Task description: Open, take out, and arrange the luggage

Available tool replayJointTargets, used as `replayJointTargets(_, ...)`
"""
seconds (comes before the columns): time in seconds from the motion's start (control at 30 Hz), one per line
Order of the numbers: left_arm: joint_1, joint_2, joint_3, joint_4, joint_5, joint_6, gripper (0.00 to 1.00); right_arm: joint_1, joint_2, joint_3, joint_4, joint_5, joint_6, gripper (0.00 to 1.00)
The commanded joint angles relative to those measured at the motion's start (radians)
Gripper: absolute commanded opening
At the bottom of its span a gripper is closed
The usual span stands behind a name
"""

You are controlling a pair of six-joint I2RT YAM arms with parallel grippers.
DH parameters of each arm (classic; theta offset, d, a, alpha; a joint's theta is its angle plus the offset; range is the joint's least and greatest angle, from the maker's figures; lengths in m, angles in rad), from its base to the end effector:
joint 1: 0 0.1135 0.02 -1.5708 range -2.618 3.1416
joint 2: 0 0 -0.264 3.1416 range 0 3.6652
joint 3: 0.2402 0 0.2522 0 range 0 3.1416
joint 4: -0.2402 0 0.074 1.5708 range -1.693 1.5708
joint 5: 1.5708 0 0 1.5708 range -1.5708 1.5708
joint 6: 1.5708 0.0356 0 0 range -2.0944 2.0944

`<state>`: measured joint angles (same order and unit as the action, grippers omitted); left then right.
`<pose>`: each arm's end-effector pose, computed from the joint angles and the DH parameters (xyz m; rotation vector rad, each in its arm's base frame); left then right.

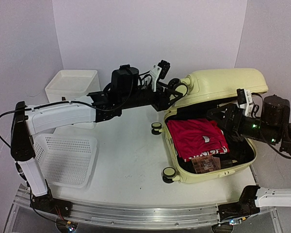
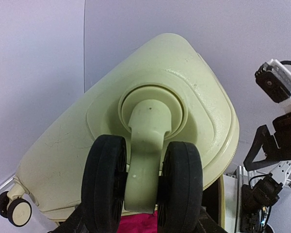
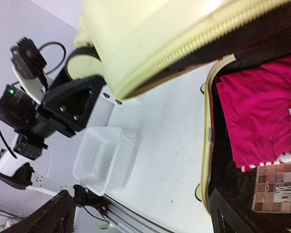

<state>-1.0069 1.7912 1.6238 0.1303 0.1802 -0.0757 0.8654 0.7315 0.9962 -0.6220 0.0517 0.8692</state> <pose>0.2288 -0.3738 0.3854 0.8909 1.4451 -0.9706 0.0966 0.1107 0.3735 0.0415 2.0921 1.0724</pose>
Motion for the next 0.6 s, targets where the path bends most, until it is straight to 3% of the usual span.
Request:
replayJointTargets(0.0, 0.058, -0.004, 0.09, 0.08, -0.238, -0.016, 0.28, 0.002, 0.014, 0.042, 0.116, 0.175, 0.146, 0.98)
replayJointTargets(0.2, 0.059, -0.003, 0.101, 0.075, -0.23, -0.021, 0.27, 0.003, 0.071, 0.082, 0.174, 0.433, 0.235, 0.97)
replayJointTargets(0.47, 0.059, -0.003, 0.097, 0.071, -0.208, -0.044, 0.26, 0.002, 0.176, 0.142, 0.311, 0.472, 0.259, 0.93)
replayJointTargets(0.57, 0.059, -0.002, 0.089, 0.07, -0.198, -0.054, 0.26, 0.002, 0.202, 0.159, 0.317, 0.518, 0.266, 0.85)
